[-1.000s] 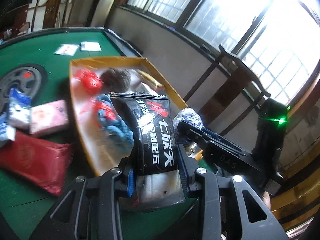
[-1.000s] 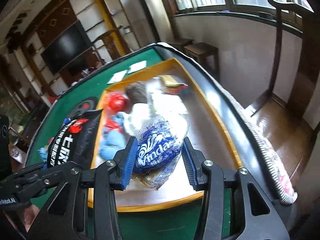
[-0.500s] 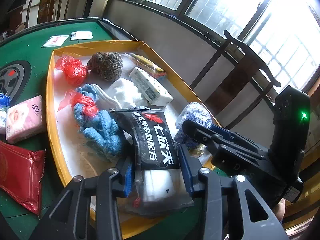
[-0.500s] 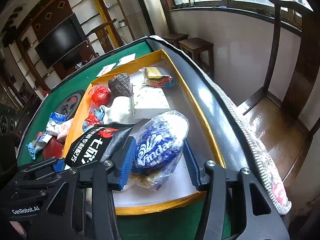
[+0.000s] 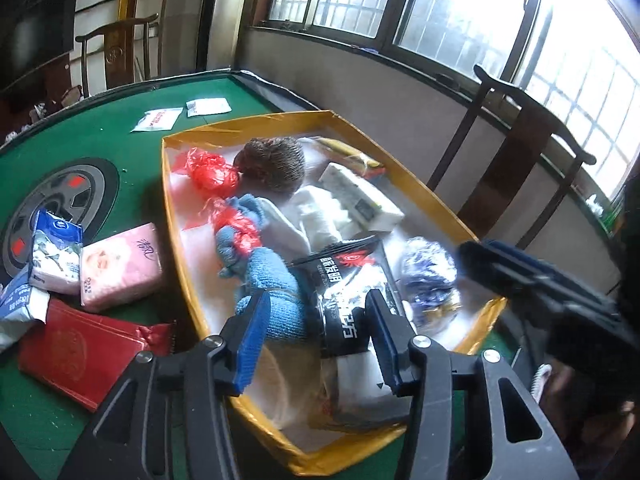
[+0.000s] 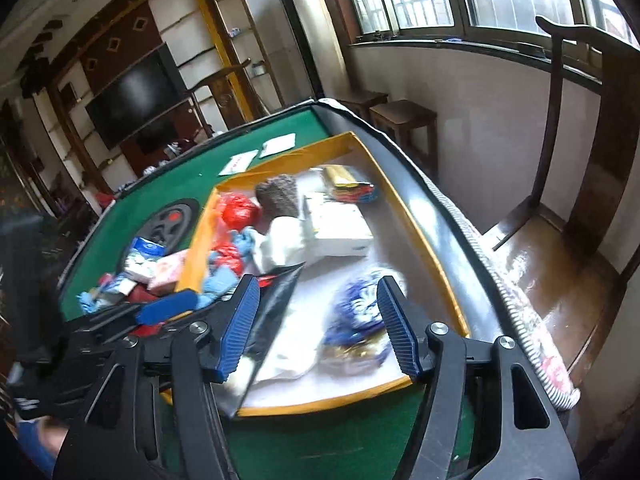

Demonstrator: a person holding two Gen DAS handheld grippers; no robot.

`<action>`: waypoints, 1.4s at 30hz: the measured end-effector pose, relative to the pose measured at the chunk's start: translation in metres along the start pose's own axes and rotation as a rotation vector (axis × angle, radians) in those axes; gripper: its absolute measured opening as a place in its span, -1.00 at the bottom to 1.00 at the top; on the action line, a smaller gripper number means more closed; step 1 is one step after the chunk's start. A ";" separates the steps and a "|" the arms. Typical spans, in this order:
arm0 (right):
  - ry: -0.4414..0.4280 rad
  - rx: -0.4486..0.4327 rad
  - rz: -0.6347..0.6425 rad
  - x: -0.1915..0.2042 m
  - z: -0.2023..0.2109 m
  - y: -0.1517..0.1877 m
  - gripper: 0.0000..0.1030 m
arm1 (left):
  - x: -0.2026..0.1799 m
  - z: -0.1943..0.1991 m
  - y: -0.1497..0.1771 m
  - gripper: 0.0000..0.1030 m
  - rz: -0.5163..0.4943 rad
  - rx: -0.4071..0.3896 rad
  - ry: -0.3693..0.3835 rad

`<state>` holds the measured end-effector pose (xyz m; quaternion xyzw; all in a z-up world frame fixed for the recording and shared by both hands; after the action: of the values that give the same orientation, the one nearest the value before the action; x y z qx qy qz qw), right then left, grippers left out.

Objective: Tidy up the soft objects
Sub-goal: 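Carry the snack bag and Vinda pack into the box and open both tools, then move the right tool toward the red pouch while the left tool returns to the pile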

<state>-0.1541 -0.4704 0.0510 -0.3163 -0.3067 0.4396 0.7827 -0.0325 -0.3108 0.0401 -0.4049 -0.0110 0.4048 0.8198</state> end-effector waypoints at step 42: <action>-0.387 0.281 0.243 0.192 -0.036 0.059 0.20 | 0.265 0.177 0.123 0.07 0.667 -0.264 -0.197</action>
<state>-0.0739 -0.2845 0.0229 -0.1492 -0.3467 0.6209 0.6871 0.0040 0.0261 -0.0060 -0.4474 -0.0093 0.6817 0.5788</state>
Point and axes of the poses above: each gripper's, at about its wrist camera, not at the fingertips, and z roughly against the way its jaws point, x to its left, y to its underside, the point moved 3 cm from there along -z, roughly the way its jaws point, and after that the axes turned 9 degrees about y, right-handed, at the moved point
